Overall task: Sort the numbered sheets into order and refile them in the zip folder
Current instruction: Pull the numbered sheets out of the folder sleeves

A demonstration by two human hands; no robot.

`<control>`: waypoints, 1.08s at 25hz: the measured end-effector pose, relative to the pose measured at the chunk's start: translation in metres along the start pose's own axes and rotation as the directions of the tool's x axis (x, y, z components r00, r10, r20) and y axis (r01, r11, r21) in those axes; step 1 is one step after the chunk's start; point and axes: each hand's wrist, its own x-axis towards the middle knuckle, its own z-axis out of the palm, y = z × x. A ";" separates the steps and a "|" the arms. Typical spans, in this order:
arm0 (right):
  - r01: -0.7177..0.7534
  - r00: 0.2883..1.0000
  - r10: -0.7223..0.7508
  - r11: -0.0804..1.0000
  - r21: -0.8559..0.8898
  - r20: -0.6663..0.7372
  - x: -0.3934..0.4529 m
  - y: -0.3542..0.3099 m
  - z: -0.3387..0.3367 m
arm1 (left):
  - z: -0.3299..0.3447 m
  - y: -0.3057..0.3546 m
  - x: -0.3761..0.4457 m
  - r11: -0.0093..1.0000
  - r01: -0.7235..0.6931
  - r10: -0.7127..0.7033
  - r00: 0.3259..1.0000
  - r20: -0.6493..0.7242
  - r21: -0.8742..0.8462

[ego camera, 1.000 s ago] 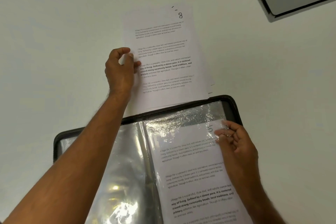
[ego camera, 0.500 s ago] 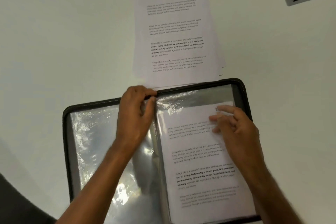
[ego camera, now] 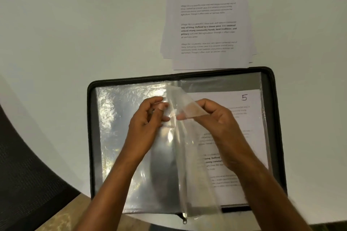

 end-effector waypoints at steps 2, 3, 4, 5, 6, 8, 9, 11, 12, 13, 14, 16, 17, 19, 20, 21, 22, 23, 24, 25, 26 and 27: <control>0.042 0.997 -0.043 0.999 0.011 0.057 0.001 0.006 0.016 | -0.009 0.003 -0.003 0.999 0.044 -0.044 0.999 -0.001 -0.023; 0.062 0.994 -0.061 0.998 -0.007 0.085 0.000 0.010 0.022 | -0.012 0.004 -0.004 0.996 0.076 -0.076 0.997 0.003 -0.037; 0.076 0.991 -0.072 0.996 -0.035 0.113 0.000 0.014 0.028 | -0.017 0.005 -0.005 0.991 0.118 -0.117 0.993 0.016 -0.061; 0.086 0.987 -0.076 0.994 -0.065 0.143 -0.001 0.018 0.034 | -0.021 0.006 -0.006 0.983 0.161 -0.158 0.987 0.037 -0.088; 0.095 0.982 -0.078 0.991 -0.092 0.173 -0.002 0.021 0.040 | -0.027 0.006 -0.007 0.974 0.197 -0.191 0.980 0.056 -0.114; 0.117 0.974 -0.089 0.985 -0.126 0.207 -0.002 0.028 0.051 | -0.040 0.005 -0.007 0.958 0.252 -0.244 0.967 0.071 -0.139; 0.127 0.973 -0.097 0.983 -0.132 0.209 -0.002 0.031 0.055 | -0.047 0.005 -0.007 0.949 0.276 -0.268 0.961 0.071 -0.152; 0.129 0.971 -0.098 0.983 -0.133 0.216 0.000 0.038 0.063 | -0.064 0.001 -0.005 0.938 0.297 -0.290 0.955 0.068 -0.179; 0.120 0.970 -0.088 0.984 -0.129 0.228 0.002 0.041 0.066 | -0.072 -0.001 -0.005 0.934 0.302 -0.297 0.953 0.059 -0.189; 0.109 0.968 -0.077 0.986 -0.123 0.240 0.003 0.043 0.069 | -0.079 -0.005 -0.004 0.929 0.310 -0.307 0.950 0.046 -0.202; 0.098 0.966 -0.068 0.989 -0.111 0.249 0.004 0.046 0.073 | -0.085 -0.009 -0.005 0.922 0.320 -0.322 0.946 0.027 -0.219; 0.086 0.967 -0.066 0.994 -0.072 0.246 0.008 0.050 0.078 | -0.092 -0.015 -0.005 0.926 0.326 -0.341 0.939 -0.052 -0.193; 0.082 0.969 -0.069 0.995 -0.047 0.236 0.010 0.051 0.080 | -0.094 -0.018 -0.006 0.932 0.322 -0.341 0.935 -0.102 -0.168; 0.079 0.976 -0.076 0.997 -0.005 0.206 0.015 0.054 0.083 | -0.093 -0.021 -0.007 0.941 0.301 -0.328 0.923 -0.201 -0.153; 0.082 0.978 -0.082 0.997 0.006 0.191 0.017 0.055 0.084 | -0.092 -0.022 -0.007 0.947 0.289 -0.316 0.916 -0.247 -0.142; 0.086 0.980 -0.086 0.996 0.008 0.182 0.018 0.055 0.084 | -0.091 -0.024 -0.007 0.954 0.274 -0.299 0.909 -0.291 -0.126; 0.090 0.980 -0.089 0.996 0.003 0.176 0.020 0.056 0.084 | -0.091 -0.027 -0.007 0.961 0.257 -0.276 0.902 -0.332 -0.100; 0.093 0.981 -0.091 0.996 -0.003 0.174 0.021 0.056 0.083 | -0.092 -0.031 -0.007 0.968 0.242 -0.247 0.896 -0.370 -0.061; 0.098 0.982 -0.094 0.995 -0.015 0.164 0.023 0.057 0.082 | -0.093 -0.036 -0.007 0.972 0.234 -0.220 0.888 -0.403 -0.014; 0.108 0.985 -0.102 0.993 -0.040 0.140 0.025 0.058 0.079 | -0.096 -0.042 -0.006 0.972 0.233 -0.193 0.885 -0.423 0.042; 0.123 0.989 -0.114 0.989 -0.085 0.099 0.026 0.060 0.076 | -0.097 -0.046 -0.005 0.968 0.233 -0.170 0.885 -0.434 0.097; 0.138 0.990 -0.133 0.980 -0.145 0.046 0.028 0.060 0.072 | -0.098 -0.049 -0.004 0.961 0.236 -0.151 0.884 -0.442 0.145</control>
